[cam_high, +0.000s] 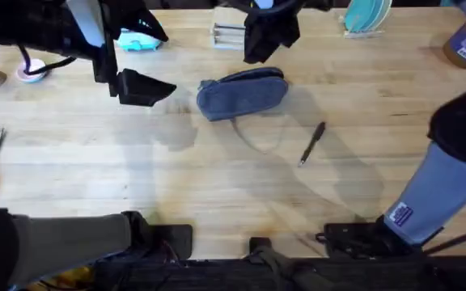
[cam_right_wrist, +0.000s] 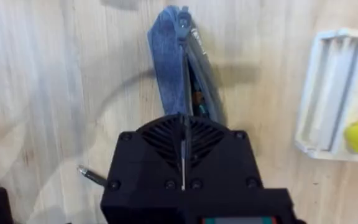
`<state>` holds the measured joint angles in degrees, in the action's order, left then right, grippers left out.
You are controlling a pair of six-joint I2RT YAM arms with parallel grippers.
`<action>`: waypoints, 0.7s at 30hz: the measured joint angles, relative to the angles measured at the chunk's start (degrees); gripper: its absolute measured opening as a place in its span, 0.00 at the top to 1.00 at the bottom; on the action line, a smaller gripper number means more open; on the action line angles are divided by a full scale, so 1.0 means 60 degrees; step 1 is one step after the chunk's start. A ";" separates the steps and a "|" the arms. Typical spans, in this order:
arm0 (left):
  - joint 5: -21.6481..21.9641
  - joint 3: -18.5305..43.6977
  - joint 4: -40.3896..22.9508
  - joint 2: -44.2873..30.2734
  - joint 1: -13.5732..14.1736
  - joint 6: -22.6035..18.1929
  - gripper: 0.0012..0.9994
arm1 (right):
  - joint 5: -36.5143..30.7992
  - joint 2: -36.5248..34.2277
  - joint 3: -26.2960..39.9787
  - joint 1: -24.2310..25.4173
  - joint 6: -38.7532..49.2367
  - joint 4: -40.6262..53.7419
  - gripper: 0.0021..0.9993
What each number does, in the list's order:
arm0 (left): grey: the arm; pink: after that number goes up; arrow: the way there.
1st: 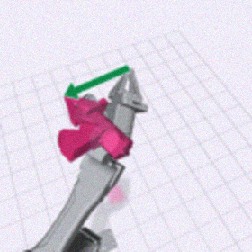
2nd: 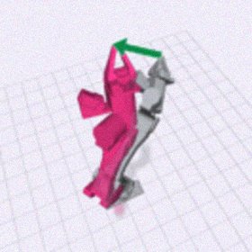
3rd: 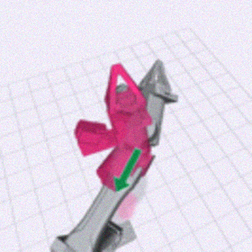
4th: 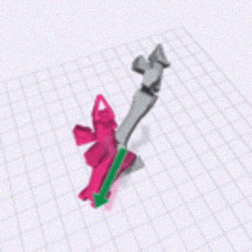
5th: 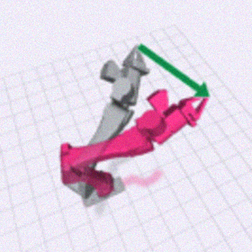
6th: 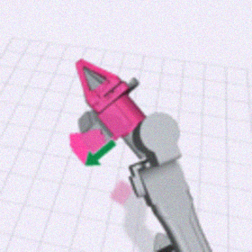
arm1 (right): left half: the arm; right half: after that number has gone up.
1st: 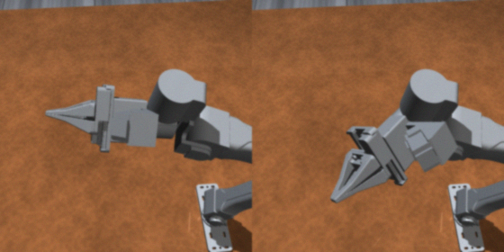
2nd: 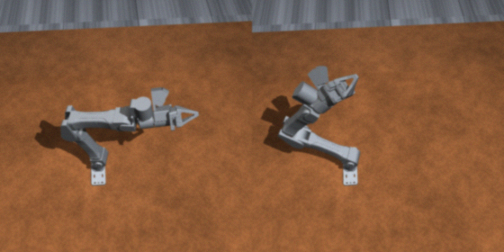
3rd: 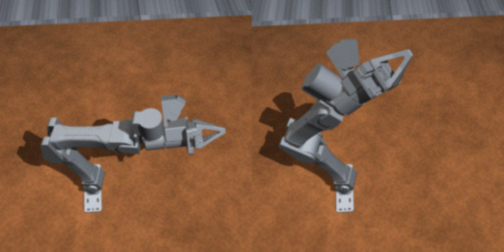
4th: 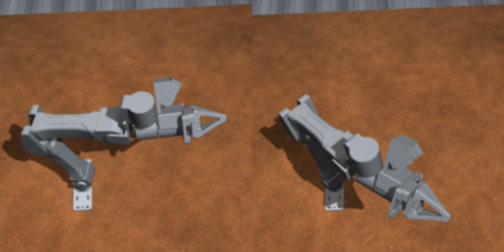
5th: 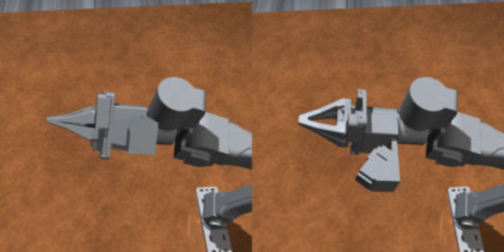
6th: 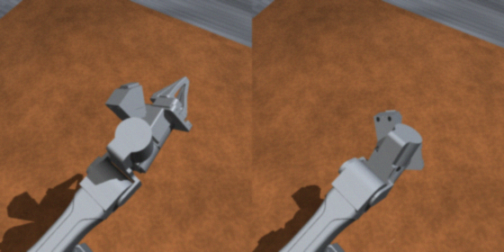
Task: Unzip the bag, pick up the pens from the table one at a time and place them inside, then zip the bag closed.
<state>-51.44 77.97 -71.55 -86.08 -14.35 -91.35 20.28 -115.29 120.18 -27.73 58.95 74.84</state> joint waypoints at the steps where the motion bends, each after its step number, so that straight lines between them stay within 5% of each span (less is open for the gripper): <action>1: 0.0000 0.0000 0.0007 0.0000 0.0000 0.0000 0.01 | -0.0039 -0.0136 -0.0003 0.0000 0.0050 0.0032 0.97; 21: 0.0000 0.0000 0.0353 0.0000 0.0000 0.0000 0.01 | -0.1203 -0.1532 -0.0004 0.0004 0.0264 -0.0194 0.97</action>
<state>-51.44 77.97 -69.43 -86.08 -14.35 -91.35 13.06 -124.48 120.16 -27.70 60.53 73.68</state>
